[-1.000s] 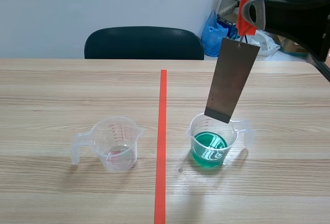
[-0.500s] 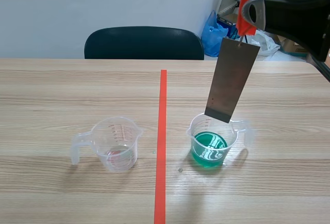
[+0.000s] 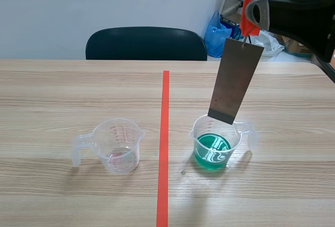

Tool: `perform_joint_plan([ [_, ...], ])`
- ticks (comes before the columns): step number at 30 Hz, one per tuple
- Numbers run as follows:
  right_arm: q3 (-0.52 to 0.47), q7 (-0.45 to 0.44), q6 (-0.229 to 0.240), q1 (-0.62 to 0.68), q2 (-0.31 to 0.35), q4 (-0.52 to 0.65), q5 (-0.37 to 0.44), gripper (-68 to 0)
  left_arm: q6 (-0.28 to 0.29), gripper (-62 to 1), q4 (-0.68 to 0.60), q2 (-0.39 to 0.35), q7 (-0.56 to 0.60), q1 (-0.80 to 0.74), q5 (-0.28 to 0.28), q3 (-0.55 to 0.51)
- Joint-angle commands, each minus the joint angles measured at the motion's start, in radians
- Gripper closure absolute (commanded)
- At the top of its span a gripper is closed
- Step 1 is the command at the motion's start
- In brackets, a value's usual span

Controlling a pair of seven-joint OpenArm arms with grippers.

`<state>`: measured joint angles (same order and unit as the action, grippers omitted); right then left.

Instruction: Do the redox reaction experiment

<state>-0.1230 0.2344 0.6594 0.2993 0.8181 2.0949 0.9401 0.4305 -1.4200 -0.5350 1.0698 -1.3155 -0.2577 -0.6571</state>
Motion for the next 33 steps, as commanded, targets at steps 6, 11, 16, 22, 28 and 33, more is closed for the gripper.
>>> perform_joint_plan([
  [6, -0.014, -0.015, -0.004, -0.014, 0.01, 0.014, 0.018, -0.6, 0.006, -62.3, -0.003, 0.0, 0.012, -0.001, -0.01, -0.002],
  [11, -0.014, -0.015, -0.004, -0.014, 0.01, 0.014, 0.018, -0.6, 0.006, -62.3, -0.003, 0.0, 0.012, -0.001, -0.01, -0.002],
  [16, -0.014, -0.015, -0.004, -0.014, 0.01, 0.014, 0.018, -0.6, 0.006, -62.3, -0.003, 0.0, 0.012, -0.001, -0.011, -0.002],
  [22, -0.013, -0.012, -0.004, -0.014, 0.01, 0.014, 0.018, -0.6, 0.006, -62.3, -0.003, -0.006, 0.012, -0.001, -0.011, -0.002],
  [28, -0.011, -0.012, -0.004, -0.031, 0.01, 0.014, 0.018, -0.6, 0.064, -39.7, 0.0, -0.074, -0.006, -0.001, -0.01, -0.001],
  [33, -0.011, -0.014, -0.004, -0.036, 0.01, 0.014, 0.018, -0.6, 0.204, -14.0, 0.0, -0.174, -0.051, 0.064, -0.011, 0.02],
])
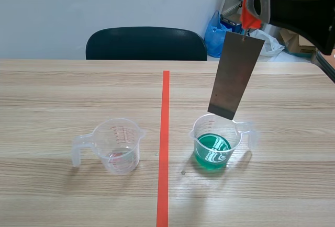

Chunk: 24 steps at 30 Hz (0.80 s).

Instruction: Do the redox reaction experiment

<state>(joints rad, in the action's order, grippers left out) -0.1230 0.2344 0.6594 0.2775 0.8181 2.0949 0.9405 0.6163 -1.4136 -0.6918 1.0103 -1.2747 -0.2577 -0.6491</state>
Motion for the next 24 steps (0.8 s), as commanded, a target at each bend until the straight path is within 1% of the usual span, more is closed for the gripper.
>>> perform_joint_plan([
  [1, -0.011, -0.015, -0.004, -0.014, 0.01, 0.014, 0.018, -0.6, 0.051, -9.5, -0.007, -0.042, 0.005, 0.048, -0.011, 0.024],
  [2, -0.011, -0.014, -0.004, -0.014, 0.01, 0.014, 0.018, -0.6, 0.08, -4.1, -0.007, -0.067, -0.001, 0.08, -0.011, 0.041],
  [3, -0.011, -0.014, -0.004, -0.014, 0.01, 0.014, 0.018, -0.6, 0.08, -1.6, -0.007, -0.092, -0.01, 0.115, -0.013, 0.061],
  [5, -0.011, -0.011, -0.004, -0.014, 0.01, 0.014, 0.018, -0.6, 0.08, -1.7, -0.007, -0.141, -0.038, 0.194, -0.036, 0.114],
  [9, -0.011, -0.011, -0.004, -0.014, 0.01, 0.014, 0.018, -0.6, 0.08, -1.8, -0.007, -0.218, -0.143, 0.36, -0.126, 0.254],
  [12, -0.011, -0.011, -0.004, -0.014, 0.01, 0.014, 0.018, -0.6, 0.08, -1.8, -0.007, -0.249, -0.21, 0.504, -0.149, 0.369],
  [17, -0.011, -0.011, -0.004, -0.014, 0.01, 0.014, 0.018, -0.6, 0.08, -1.8, -0.007, -0.256, -0.311, 0.729, -0.182, 0.561],
  [19, -0.011, -0.011, -0.004, -0.014, 0.01, 0.014, 0.018, -0.6, 0.08, -1.8, -0.007, -0.249, -0.358, 0.819, -0.208, 0.64],
  [21, -0.011, -0.011, -0.004, -0.014, 0.01, 0.014, 0.018, -0.6, 0.08, -1.8, -0.007, -0.23, -0.425, 0.915, -0.225, 0.718],
  [24, -0.011, -0.011, -0.004, -0.014, 0.01, 0.014, 0.018, -0.6, 0.08, -1.8, -0.007, -0.18, -0.529, 1.051, -0.226, 0.836],
])
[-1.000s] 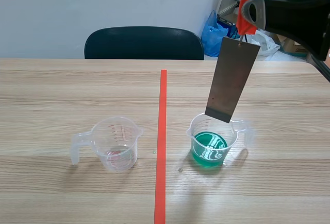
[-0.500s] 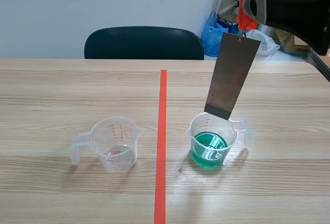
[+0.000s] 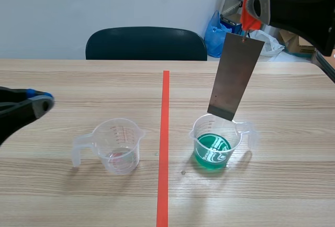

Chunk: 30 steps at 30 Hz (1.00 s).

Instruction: Do the redox reaction experiment

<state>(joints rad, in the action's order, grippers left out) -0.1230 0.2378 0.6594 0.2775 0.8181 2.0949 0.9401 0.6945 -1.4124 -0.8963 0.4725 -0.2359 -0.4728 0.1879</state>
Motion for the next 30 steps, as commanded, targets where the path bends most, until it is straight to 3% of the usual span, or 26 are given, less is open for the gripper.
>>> perform_joint_plan([
  [1, -0.011, -0.014, -0.004, -0.014, 0.01, 0.014, 0.018, -0.6, 0.002, -1.8, -0.008, 0.046, -0.018, 0.051, -0.011, 0.035],
  [13, -0.011, -0.011, -0.004, -0.011, 0.01, 0.014, 0.018, -0.6, 0.002, -1.8, -0.002, 0.337, -0.303, 0.324, -0.01, 0.349],
  [18, -0.011, -0.011, -0.004, -0.011, 0.01, 0.014, 0.018, -0.6, -0.02, -1.9, 0.081, 0.436, -0.316, 0.391, 0.016, 0.399],
  [23, -0.011, -0.007, -0.004, -0.011, 0.01, 0.014, 0.018, -0.6, -0.021, -1.9, 0.187, 0.486, -0.308, 0.435, 0.024, 0.407],
  [30, -0.011, -0.008, -0.004, -0.011, 0.01, 0.014, 0.018, -0.6, -0.049, -1.9, 0.243, 0.502, -0.306, 0.467, 0.02, 0.407],
])
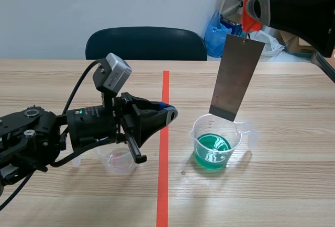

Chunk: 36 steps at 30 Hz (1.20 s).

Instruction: Do the redox reaction experiment

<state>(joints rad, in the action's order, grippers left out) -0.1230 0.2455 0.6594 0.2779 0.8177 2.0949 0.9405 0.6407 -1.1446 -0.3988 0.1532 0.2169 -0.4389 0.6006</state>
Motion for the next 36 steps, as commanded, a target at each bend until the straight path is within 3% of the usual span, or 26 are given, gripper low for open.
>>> perform_joint_plan([
  [1, -0.011, -0.015, -0.004, -0.011, 0.01, 0.014, 0.017, -0.6, 0.005, -1.9, -0.025, 0.005, 0.014, 0.014, -0.014, -0.006],
  [19, -0.011, -0.023, -0.004, -0.011, 0.01, 0.014, 0.018, -0.6, 0.022, -1.9, -0.025, 0.005, 0.009, 0.016, -0.048, -0.006],
  [36, -0.011, -0.023, -0.003, -0.011, 0.01, 0.014, 0.018, -0.6, 0.031, -1.9, -0.025, 0.069, -0.016, 0.019, -0.04, -0.006],
])
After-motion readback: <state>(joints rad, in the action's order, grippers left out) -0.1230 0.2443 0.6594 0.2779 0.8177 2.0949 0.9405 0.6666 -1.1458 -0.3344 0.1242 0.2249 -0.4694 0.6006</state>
